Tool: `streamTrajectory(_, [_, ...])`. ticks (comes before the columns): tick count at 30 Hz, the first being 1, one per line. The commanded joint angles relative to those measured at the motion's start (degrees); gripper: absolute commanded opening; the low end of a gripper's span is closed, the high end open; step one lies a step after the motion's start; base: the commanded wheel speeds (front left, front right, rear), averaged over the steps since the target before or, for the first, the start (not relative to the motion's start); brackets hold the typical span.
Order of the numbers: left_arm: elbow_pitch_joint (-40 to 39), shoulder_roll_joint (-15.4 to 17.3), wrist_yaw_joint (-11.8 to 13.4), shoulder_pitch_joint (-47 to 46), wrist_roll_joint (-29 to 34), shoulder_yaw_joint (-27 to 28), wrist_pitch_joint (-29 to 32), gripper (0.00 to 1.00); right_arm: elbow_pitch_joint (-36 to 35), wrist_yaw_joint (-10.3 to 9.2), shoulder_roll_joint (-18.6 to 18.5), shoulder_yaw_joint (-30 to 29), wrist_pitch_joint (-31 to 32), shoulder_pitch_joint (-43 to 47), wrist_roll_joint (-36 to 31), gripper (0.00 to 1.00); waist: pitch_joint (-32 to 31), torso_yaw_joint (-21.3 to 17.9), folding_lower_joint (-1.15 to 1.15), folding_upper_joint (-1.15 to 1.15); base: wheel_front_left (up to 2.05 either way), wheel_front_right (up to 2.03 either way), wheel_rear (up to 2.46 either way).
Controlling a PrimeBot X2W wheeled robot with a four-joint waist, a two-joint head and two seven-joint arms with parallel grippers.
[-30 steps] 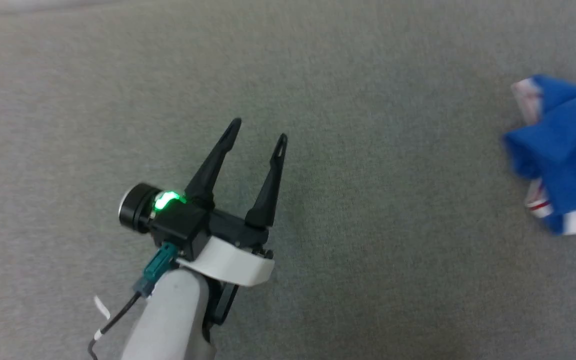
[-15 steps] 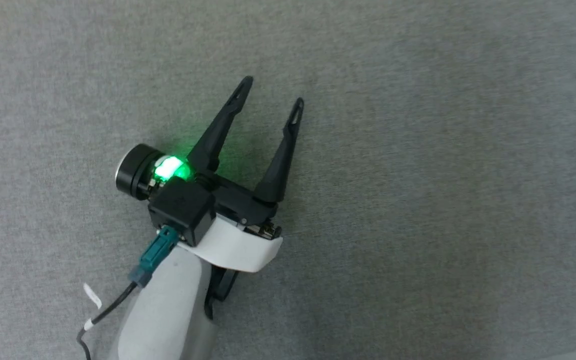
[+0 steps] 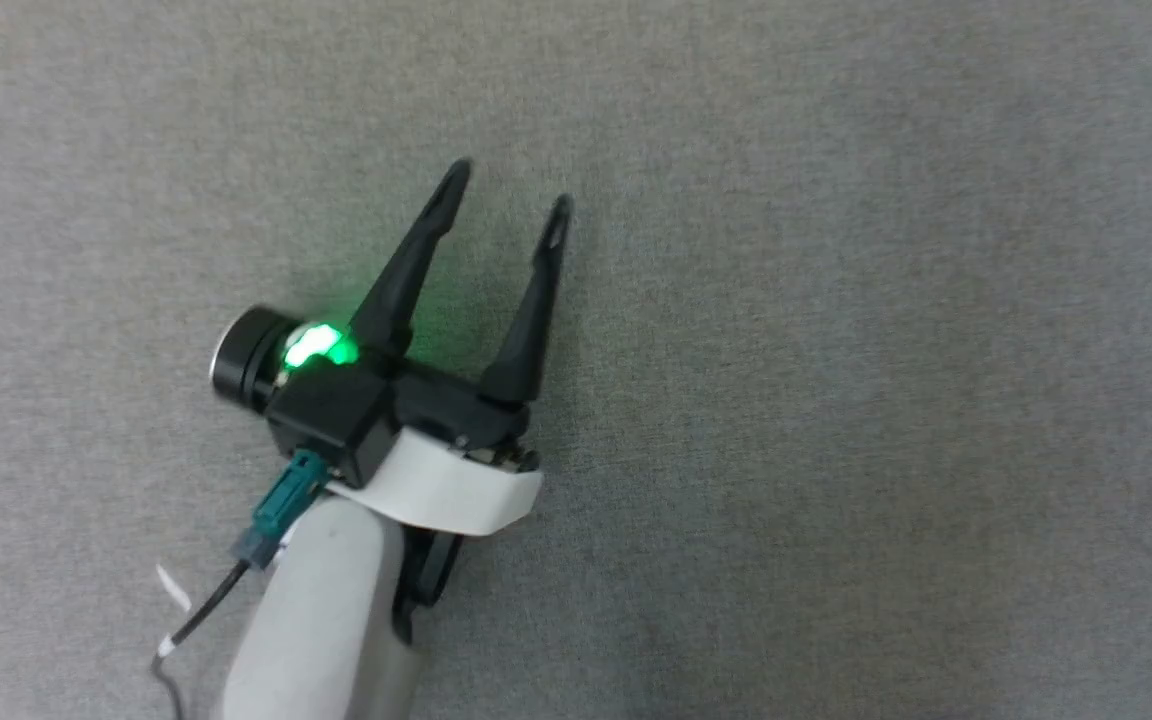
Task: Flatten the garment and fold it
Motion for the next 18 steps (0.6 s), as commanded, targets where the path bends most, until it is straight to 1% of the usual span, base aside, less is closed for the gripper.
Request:
streamTrajectory(1, [0.57, 0.65, 0.62, 1.76, -0.63, 0.95, 0.08, 1.00, -1.05, -0.13, 1.28, 0.00, -0.92, -1.90, -0.72, 1.00, -6.08, -1.21, -0.01, 0.00, 0.00, 0.00, 0.00])
streamTrajectory(6, [0.49, 0.64, 1.83, 5.74, -1.87, 3.92, 0.08, 1.00, -6.11, -0.13, 6.11, 1.26, -4.18, -5.70, 0.23, 1.00, -14.09, -1.71, -0.01, 0.00, 0.00, 0.00, 0.00])
streamTrajectory(10, [0.23, 0.64, 3.13, 8.93, -1.98, 6.88, 0.08, 1.00, -10.60, -0.13, 10.25, 1.91, -6.92, -6.18, 2.25, 1.00, -19.74, -1.38, -0.01, 0.00, 0.00, 0.00, 0.00])
streamTrajectory(14, [-0.66, 0.64, 4.97, 11.60, -1.28, 10.00, 0.08, 1.00, -16.08, -0.13, 15.00, 1.05, -10.79, -3.99, 5.84, 1.00, -23.72, -0.63, -0.01, 0.00, 0.00, 0.00, 0.00])
streamTrajectory(18, [-1.57, 0.64, 6.30, 14.14, -1.42, 12.36, 0.08, 1.00, -22.73, -0.13, 20.36, -0.28, -13.26, 0.87, 8.98, 1.00, -26.49, 0.62, -0.01, 0.00, 0.00, 0.00, 0.00])
